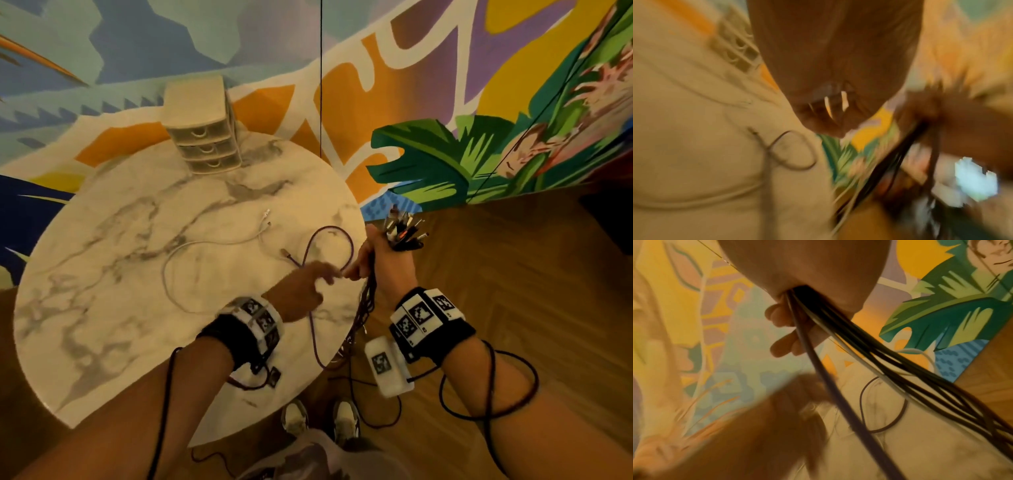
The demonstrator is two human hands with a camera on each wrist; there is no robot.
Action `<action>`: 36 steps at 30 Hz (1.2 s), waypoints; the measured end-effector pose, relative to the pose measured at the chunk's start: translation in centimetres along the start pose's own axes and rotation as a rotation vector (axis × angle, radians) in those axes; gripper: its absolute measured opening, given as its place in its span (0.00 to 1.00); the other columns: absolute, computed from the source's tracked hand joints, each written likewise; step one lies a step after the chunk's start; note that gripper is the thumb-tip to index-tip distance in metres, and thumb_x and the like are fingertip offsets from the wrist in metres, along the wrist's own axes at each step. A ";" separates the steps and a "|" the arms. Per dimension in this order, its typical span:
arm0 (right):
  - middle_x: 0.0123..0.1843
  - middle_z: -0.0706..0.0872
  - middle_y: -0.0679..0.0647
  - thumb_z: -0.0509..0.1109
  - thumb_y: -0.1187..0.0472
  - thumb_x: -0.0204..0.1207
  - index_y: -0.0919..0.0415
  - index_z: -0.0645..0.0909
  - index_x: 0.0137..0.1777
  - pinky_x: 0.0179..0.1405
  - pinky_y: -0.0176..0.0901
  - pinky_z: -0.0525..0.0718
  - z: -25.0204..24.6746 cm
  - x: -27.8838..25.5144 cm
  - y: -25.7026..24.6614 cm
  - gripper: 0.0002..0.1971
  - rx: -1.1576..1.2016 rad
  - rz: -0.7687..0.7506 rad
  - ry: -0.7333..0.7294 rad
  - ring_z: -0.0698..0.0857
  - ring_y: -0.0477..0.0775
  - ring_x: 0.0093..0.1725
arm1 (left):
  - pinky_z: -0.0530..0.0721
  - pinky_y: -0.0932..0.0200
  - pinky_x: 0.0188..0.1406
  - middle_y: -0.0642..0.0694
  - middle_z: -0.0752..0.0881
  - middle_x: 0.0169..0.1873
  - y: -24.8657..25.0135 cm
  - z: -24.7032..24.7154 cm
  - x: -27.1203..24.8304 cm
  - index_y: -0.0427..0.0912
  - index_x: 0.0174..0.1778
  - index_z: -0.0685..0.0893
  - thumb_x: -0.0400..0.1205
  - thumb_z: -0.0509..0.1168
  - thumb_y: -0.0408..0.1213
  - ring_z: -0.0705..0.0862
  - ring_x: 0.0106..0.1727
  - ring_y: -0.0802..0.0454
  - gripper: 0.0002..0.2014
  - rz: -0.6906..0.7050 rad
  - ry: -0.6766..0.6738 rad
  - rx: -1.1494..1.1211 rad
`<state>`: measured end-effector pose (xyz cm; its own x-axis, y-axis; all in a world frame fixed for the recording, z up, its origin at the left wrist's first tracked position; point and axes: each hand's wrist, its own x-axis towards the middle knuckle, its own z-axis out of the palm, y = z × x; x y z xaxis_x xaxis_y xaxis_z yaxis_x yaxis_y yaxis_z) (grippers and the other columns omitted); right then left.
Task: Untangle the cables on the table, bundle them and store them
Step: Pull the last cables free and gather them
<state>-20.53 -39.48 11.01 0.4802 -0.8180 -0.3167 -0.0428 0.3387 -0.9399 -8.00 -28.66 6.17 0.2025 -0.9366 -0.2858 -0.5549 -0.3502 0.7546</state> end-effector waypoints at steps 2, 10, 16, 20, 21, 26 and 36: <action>0.16 0.73 0.56 0.56 0.57 0.86 0.68 0.80 0.33 0.21 0.41 0.80 -0.7 0.2 -0.2 0.23 0.084 0.025 0.017 0.81 0.60 0.20 | 0.73 0.55 0.70 0.51 0.72 0.71 -3.7 3.2 -1.6 0.51 0.68 0.76 0.75 0.63 0.27 0.76 0.68 0.52 0.26 0.010 -0.365 0.332; 0.24 0.66 0.54 0.53 0.57 0.85 0.63 0.86 0.54 0.16 0.35 0.67 -4.0 1.0 -0.2 0.19 0.170 -0.019 0.053 0.63 0.48 0.17 | 0.76 0.54 0.59 0.44 0.80 0.64 -6.8 1.7 -3.8 0.49 0.64 0.79 0.86 0.53 0.47 0.79 0.63 0.44 0.15 -0.196 -0.185 0.722; 0.17 0.72 0.53 0.63 0.55 0.83 0.60 0.74 0.22 0.22 0.39 0.65 -2.1 -0.9 -1.5 0.25 -0.333 -0.041 -0.252 0.67 0.46 0.15 | 0.78 0.52 0.47 0.39 0.84 0.55 3.2 -4.3 -0.1 0.41 0.56 0.81 0.86 0.51 0.48 0.83 0.55 0.38 0.18 -0.353 0.165 0.822; 0.29 0.78 0.42 0.59 0.62 0.85 0.52 0.76 0.39 0.29 0.24 0.70 0.2 -1.2 -1.1 0.13 -0.527 -0.096 -0.533 0.75 0.33 0.25 | 0.75 0.55 0.36 0.42 0.86 0.46 9.7 -4.2 0.5 0.43 0.46 0.84 0.79 0.61 0.42 0.85 0.48 0.40 0.09 -0.205 0.220 0.973; 0.34 0.78 0.43 0.58 0.63 0.85 0.51 0.76 0.41 0.33 0.24 0.71 0.3 -0.9 -0.9 0.12 -0.510 -0.127 -0.489 0.76 0.34 0.30 | 0.74 0.55 0.34 0.42 0.85 0.45 10.2 -3.9 0.6 0.42 0.46 0.83 0.79 0.61 0.40 0.85 0.47 0.40 0.08 -0.187 0.231 0.976; 0.23 0.70 0.44 0.63 0.47 0.81 0.53 0.77 0.40 0.25 0.44 0.65 -0.7 0.6 -0.2 0.13 -0.251 -0.039 -0.198 0.66 0.46 0.22 | 0.69 0.52 0.33 0.42 0.83 0.44 10.0 -1.6 1.0 0.41 0.54 0.79 0.86 0.52 0.42 0.83 0.44 0.39 0.12 -0.047 0.238 0.723; 0.37 0.72 0.42 0.65 0.36 0.75 0.45 0.84 0.62 0.30 0.36 0.67 -6.3 3.0 -1.9 0.21 0.135 -0.229 0.346 0.69 0.40 0.33 | 0.76 0.49 0.50 0.31 0.84 0.47 -2.4 -4.9 1.1 0.33 0.48 0.83 0.86 0.57 0.36 0.82 0.49 0.36 0.12 -0.291 0.405 0.137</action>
<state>-24.54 -45.55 11.01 0.1409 -0.9789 -0.1481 0.1568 0.1698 -0.9729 -2.52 -28.92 6.91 0.6455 -0.7371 -0.1999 -0.5244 -0.6181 0.5856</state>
